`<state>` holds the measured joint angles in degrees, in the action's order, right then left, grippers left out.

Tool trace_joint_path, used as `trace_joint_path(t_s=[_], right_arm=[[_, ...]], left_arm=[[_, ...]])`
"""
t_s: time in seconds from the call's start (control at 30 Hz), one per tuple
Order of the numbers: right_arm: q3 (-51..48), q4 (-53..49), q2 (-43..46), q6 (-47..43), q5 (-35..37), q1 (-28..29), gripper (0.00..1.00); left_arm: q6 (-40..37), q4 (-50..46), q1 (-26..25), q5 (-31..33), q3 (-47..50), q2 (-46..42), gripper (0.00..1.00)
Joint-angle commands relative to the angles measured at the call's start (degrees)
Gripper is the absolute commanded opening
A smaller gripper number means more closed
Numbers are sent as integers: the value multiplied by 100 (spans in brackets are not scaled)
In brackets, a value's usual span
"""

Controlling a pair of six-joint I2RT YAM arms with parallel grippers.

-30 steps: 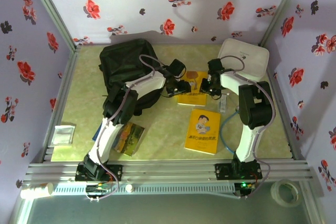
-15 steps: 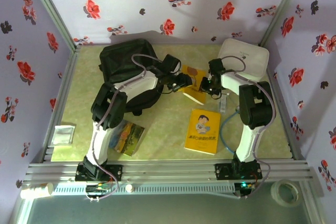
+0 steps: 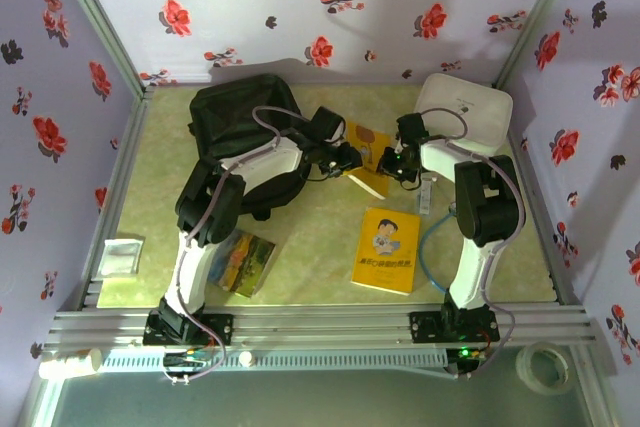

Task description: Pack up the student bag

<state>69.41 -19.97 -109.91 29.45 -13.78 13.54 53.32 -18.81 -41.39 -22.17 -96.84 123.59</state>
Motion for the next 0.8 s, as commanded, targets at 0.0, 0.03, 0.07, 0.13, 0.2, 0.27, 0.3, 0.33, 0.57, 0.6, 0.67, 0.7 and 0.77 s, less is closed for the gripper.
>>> trace_joint_path(t_s=[0.0,0.03,0.07,0.13,0.2,0.27,0.3,0.33,0.57,0.6,0.67,0.7,0.77], right_arm=[[-247,39,97,238,-151,88,28],[-325,170,203,335,-163,82,30],[-413,318,329,407,-196,75,33],[-640,745,664,614,-362,48,43],[-794,1067,996,784,-562,34,55],[-859,1267,1304,1021,-793,19,63],[-896,1402,1467,1157,-916,17,66],[-924,1526,1599,1301,-1015,22,69],[-1737,3513,2233,3450,-1478,80,88],[-1846,3756,2281,3800,-1460,118,89],[-2001,4219,2374,4379,-1413,256,90],[-2051,4487,2419,4627,-1361,372,91],[-2072,4711,2482,4934,-1220,603,92]], left_arm=[[-199,60,-27,81,31,-137,13],[-236,47,-6,105,54,-195,7],[-263,51,9,128,74,-255,2],[-367,46,75,154,134,-433,0],[-442,95,147,159,217,-673,0],[-490,224,229,161,382,-980,0],[-493,326,286,164,487,-1157,0],[-476,441,346,163,604,-1326,0],[214,1857,872,161,1752,-2451,0],[377,2139,947,166,1927,-2585,0],[701,2741,1041,162,2236,-2797,0],[878,3054,1075,161,2388,-2876,0],[1162,3514,1084,213,2554,-2961,0]])
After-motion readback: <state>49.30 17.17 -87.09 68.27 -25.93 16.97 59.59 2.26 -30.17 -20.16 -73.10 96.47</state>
